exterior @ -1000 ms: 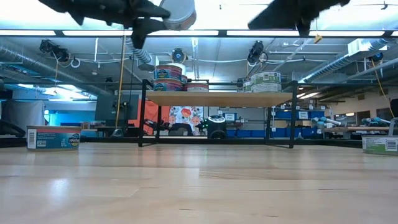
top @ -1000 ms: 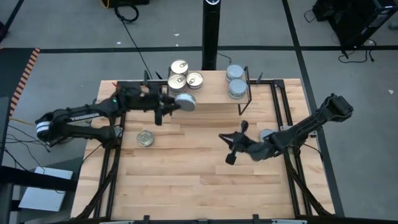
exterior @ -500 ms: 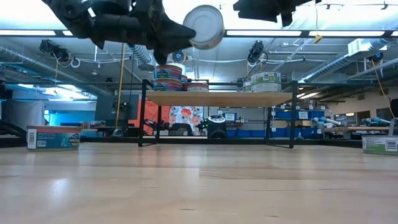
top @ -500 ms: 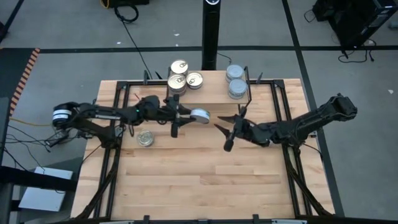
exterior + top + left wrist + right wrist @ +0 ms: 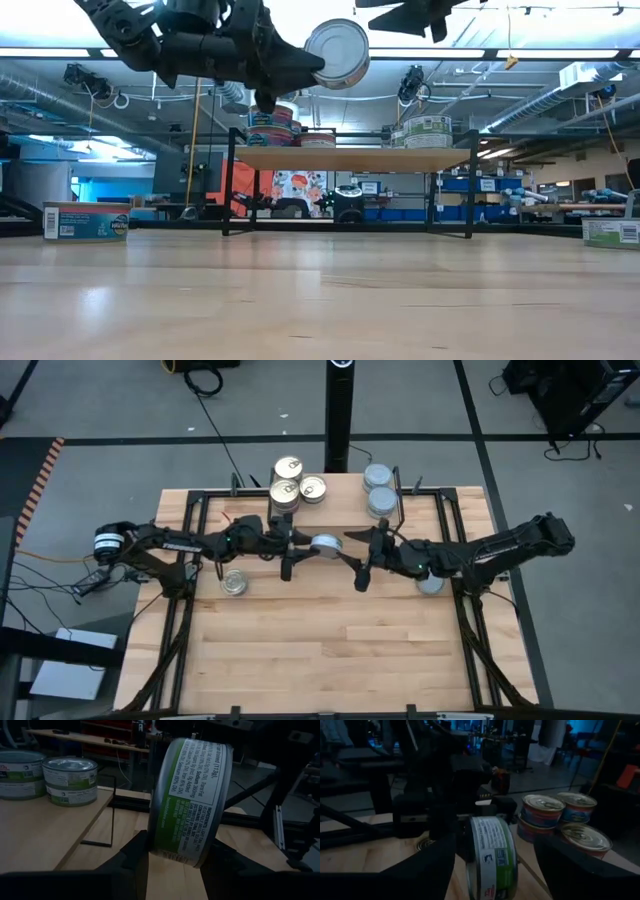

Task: Stack canned seafood by type on shelf
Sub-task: Put the green tuna can on the shelf

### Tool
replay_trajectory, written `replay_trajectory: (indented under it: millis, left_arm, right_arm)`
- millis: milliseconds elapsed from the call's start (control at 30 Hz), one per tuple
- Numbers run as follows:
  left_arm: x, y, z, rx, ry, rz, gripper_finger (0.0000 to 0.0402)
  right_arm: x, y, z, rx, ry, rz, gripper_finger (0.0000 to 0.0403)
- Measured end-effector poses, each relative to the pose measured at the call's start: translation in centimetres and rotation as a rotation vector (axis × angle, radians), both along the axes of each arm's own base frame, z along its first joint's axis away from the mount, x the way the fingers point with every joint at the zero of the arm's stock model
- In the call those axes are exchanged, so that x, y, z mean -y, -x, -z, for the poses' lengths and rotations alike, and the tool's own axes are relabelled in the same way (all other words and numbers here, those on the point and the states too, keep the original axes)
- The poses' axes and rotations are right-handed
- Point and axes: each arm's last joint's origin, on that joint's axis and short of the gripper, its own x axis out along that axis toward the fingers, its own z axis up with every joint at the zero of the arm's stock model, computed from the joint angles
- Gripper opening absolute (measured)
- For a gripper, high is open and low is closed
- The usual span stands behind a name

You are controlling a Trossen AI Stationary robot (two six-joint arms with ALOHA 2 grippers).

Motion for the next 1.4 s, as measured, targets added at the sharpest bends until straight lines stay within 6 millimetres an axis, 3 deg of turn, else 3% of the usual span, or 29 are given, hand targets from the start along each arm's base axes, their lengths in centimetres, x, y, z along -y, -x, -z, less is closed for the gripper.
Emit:
replay_trajectory:
  millis: [300,567,800,900,1167,1400]
  left_arm:
    - [-0.1,-0.5,-1.2,0.036,-0.008,0.015,0.0138]
    - [-0.1,-0.6,-1.4,0.036,-0.01,0.018,0.0138]
    - [-0.1,-0.6,-1.3,0.03,-0.006,0.005,0.0138]
    - [-0.1,-0.6,-1.3,0.026,-0.005,0.002,0.014]
    - [-0.2,-0.6,-1.3,0.017,-0.07,-0.03,0.0217]
    - [-0.6,-0.5,-0.7,-0.053,-0.168,-0.165,0.0241]
  right_arm:
    - [1.4,-0.2,0.4,-0.043,-0.019,-0.046,0.0262]
    - [1.9,-0.2,0.6,-0.059,-0.024,-0.059,0.0216]
    - [1.9,-0.2,0.6,-0.058,-0.02,-0.054,0.0144]
    - [1.9,-0.2,0.6,-0.058,-0.019,-0.052,0.0142]
    - [2.2,-0.1,0.2,-0.037,-0.012,-0.04,0.0138]
    - [4.1,1.0,-1.0,0.048,-0.063,0.147,0.0137]
